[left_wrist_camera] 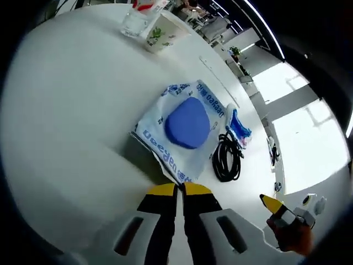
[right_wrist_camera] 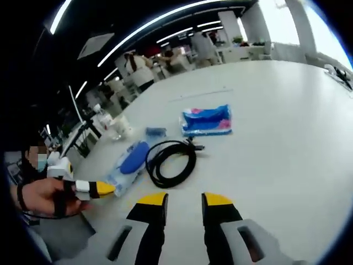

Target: Arrange the tabletop items into an orderly group along one side of the table until the central work area is clear of visible clutter.

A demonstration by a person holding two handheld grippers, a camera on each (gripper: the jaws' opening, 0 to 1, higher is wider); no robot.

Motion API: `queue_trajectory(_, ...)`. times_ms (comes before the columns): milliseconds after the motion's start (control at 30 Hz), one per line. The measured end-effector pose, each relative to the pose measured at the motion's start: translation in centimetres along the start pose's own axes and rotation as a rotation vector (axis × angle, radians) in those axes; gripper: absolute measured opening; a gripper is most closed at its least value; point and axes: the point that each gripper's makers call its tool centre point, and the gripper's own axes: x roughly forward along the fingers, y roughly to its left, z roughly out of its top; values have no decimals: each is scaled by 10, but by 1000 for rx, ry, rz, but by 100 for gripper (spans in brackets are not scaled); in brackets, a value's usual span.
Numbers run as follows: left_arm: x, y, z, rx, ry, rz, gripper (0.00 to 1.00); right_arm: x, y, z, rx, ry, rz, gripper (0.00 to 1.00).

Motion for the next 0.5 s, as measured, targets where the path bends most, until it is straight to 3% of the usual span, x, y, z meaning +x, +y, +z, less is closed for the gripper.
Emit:
queue_trajectory(100, -5, 4, -2, 29, 10, 9, 0, 2, 2, -1, 18, 0, 3, 24)
queue_trajectory(200, -14, 19, -10, 140, 72, 74, 0, 5, 9, -1, 20, -2, 9, 25)
queue_trajectory(267, -19, 19, -6, 114, 50, 55, 0, 8, 15, -3, 24, -2, 12, 25)
queue_trajectory(500, -38, 43, 4, 92, 26, 99, 0, 16, 38, -10, 28, 8, 37, 25)
